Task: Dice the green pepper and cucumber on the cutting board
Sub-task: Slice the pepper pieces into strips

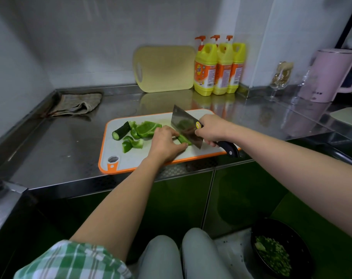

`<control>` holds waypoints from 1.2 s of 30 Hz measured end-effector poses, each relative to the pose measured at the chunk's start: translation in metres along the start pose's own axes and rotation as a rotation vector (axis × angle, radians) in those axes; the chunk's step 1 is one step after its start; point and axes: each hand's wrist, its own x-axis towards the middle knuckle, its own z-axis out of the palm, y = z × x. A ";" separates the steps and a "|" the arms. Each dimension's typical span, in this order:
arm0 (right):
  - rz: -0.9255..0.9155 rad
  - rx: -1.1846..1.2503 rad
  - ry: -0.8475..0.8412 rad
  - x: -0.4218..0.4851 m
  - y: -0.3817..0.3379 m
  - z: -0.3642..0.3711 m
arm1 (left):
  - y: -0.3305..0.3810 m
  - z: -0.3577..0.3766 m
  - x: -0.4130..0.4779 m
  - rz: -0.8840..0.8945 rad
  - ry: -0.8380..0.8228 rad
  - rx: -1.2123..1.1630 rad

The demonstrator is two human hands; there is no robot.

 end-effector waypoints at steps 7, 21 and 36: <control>0.000 -0.099 -0.029 -0.005 -0.008 0.007 | 0.000 0.000 0.000 0.003 -0.010 0.013; 0.024 -0.108 0.050 0.013 -0.018 0.019 | -0.003 0.004 0.004 0.008 -0.023 0.006; 0.020 0.117 0.087 0.019 0.006 0.001 | 0.000 0.002 -0.001 -0.031 0.005 -0.062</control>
